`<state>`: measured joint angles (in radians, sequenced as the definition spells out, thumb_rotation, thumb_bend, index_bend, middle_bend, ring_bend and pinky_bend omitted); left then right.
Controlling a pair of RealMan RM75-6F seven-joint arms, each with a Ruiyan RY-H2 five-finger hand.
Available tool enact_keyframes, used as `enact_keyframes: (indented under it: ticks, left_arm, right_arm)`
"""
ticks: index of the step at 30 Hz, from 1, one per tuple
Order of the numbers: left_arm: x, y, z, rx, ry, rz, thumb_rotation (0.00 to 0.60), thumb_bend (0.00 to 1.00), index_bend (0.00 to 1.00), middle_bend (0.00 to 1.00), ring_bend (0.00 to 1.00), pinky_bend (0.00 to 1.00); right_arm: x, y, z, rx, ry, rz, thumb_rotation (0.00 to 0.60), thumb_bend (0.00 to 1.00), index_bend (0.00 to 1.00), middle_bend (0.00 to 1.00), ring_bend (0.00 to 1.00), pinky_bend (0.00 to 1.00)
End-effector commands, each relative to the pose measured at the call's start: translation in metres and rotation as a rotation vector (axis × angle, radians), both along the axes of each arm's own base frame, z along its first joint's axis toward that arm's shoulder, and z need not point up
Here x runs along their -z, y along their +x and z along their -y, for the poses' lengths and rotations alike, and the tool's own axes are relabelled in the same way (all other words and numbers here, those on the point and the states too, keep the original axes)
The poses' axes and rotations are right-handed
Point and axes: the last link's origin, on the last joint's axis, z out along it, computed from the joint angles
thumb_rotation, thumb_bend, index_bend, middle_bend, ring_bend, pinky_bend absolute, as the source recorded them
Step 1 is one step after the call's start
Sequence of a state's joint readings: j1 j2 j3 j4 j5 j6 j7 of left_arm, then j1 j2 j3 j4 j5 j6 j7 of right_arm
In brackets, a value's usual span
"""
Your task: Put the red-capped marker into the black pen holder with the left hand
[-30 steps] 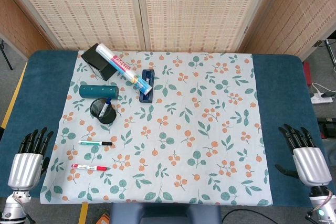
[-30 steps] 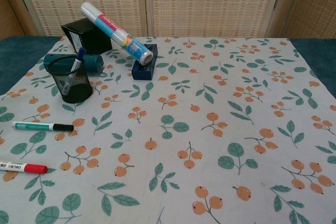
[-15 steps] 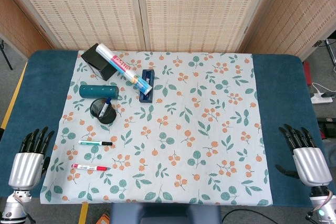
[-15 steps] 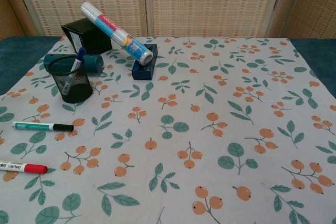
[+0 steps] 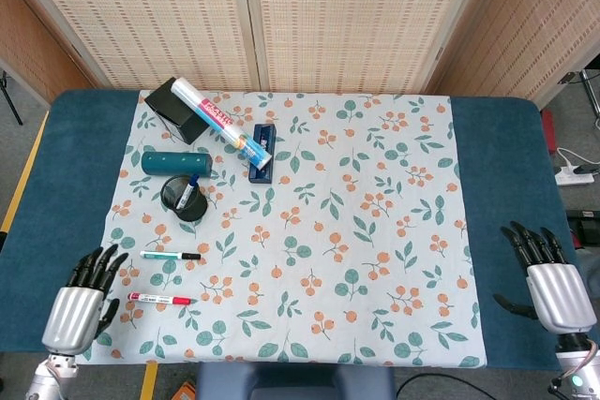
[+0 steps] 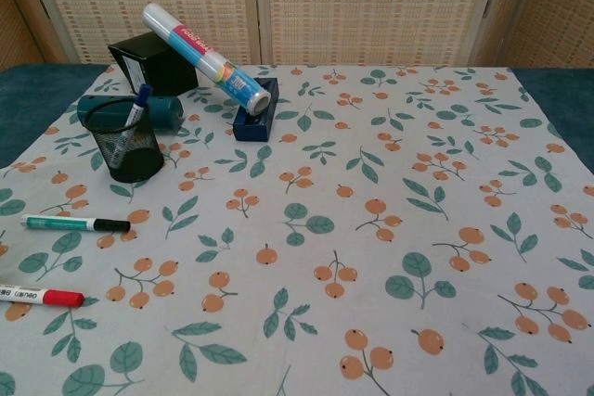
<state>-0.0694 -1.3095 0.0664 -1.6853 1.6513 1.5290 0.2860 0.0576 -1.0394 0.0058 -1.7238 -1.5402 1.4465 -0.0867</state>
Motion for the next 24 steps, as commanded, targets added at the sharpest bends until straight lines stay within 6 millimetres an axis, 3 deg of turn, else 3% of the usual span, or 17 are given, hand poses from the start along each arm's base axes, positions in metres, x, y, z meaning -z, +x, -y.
enact_keyframes:
  ticks: [1,8,15,24]
  left_arm:
    - [0.021,0.015,0.021,0.008,-0.098,0.061,0.600,0.35,0.15,0.07,0.02,0.12]
    - [0.055,0.025,0.034,0.016,-0.220,0.040,0.600,0.35,0.18,0.14,0.03,0.12]
    - [0.090,0.037,0.009,0.044,-0.247,0.066,0.600,0.35,0.19,0.23,0.07,0.13]
    - [0.108,0.024,-0.014,-0.018,-0.241,0.026,0.600,0.35,0.22,0.25,0.08,0.14]
  right_arm:
    - [0.000,0.000,0.000,0.000,0.006,0.002,0.600,0.00,0.10,0.04,0.10,0.02]
    - [0.000,-0.001,0.001,0.001,0.015,0.010,0.600,0.00,0.11,0.04,0.10,0.02]
    - [-0.002,-0.001,0.000,0.001,0.016,0.015,0.600,0.00,0.13,0.04,0.10,0.03]
    - [-0.005,-0.003,0.000,0.006,0.006,0.021,0.600,0.00,0.14,0.04,0.10,0.03]
